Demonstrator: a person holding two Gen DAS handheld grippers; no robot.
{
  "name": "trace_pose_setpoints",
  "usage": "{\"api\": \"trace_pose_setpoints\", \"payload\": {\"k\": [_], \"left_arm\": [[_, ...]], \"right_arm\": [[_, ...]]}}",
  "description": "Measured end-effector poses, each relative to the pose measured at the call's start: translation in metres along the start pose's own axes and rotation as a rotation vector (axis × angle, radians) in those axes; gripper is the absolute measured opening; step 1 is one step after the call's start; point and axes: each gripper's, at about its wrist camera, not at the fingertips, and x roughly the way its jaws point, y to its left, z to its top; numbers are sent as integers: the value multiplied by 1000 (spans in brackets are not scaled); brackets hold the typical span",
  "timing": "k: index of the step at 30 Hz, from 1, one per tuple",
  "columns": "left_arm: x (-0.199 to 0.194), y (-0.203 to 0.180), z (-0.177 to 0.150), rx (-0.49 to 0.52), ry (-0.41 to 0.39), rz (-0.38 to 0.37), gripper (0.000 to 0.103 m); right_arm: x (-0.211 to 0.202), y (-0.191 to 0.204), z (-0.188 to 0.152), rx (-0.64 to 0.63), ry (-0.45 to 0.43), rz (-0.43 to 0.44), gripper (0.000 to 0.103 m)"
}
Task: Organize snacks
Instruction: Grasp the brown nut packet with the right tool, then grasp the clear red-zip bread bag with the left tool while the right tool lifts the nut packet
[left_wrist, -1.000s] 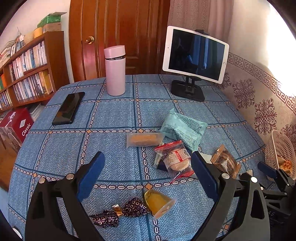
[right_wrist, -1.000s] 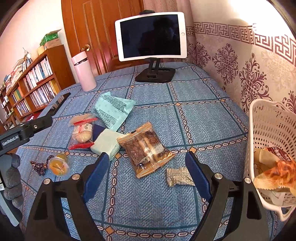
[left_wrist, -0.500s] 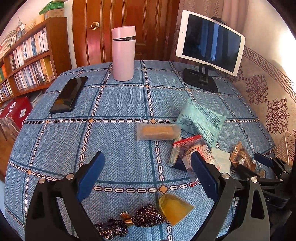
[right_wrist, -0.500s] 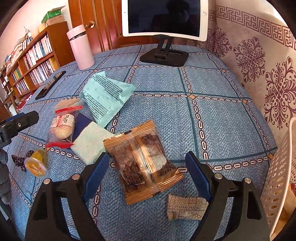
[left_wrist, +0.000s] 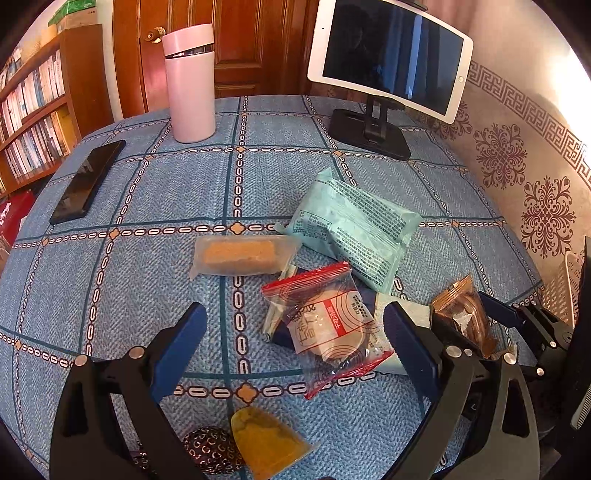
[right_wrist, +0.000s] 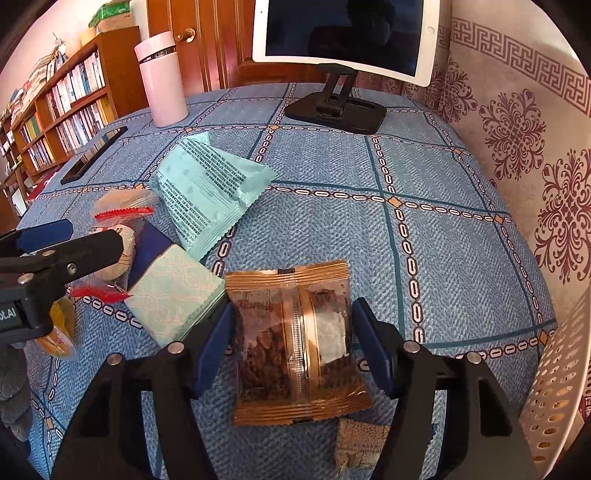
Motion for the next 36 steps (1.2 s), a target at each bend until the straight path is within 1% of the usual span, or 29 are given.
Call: {"api": "trace_pose_setpoints", "payload": {"k": [6, 8, 10, 11, 12, 14, 16, 18, 26, 27, 29, 30, 36], "left_arm": [[8, -1, 1, 10, 0, 29, 96], [8, -2, 0, 19, -5, 32, 88], [8, 0, 1, 14, -4, 23, 76], [8, 1, 1, 9, -4, 14, 72], [7, 2, 1, 5, -4, 6, 65], [6, 4, 2, -3, -8, 0, 63], [3, 6, 2, -9, -19, -8, 56], [-1, 8, 2, -14, -31, -21, 52], [-19, 12, 4, -24, -84, -26, 44], [-22, 13, 5, -29, -93, -25, 41], [-28, 17, 7, -41, -107, -25, 32], [-32, 19, 8, -51, -115, -21, 23], [-48, 33, 10, -87, -152, -36, 22]], "right_arm": [[-7, -1, -6, 18, -21, 2, 60], [-12, -1, -8, 26, -32, 8, 60], [-16, -1, -11, 34, -44, 17, 59], [-19, 0, -12, 37, -51, 23, 59], [-22, 1, -13, 41, -58, 26, 59], [-28, 2, -14, 50, -71, 30, 59], [-33, 2, -15, 65, -85, 36, 59], [-39, 1, -16, 80, -98, 40, 59], [-64, -4, -18, 134, -152, 47, 59], [-67, -4, -18, 137, -159, 47, 59], [-73, -4, -19, 145, -172, 50, 59], [-76, -3, -19, 148, -179, 51, 59], [-86, 0, -22, 148, -196, 58, 59]]}}
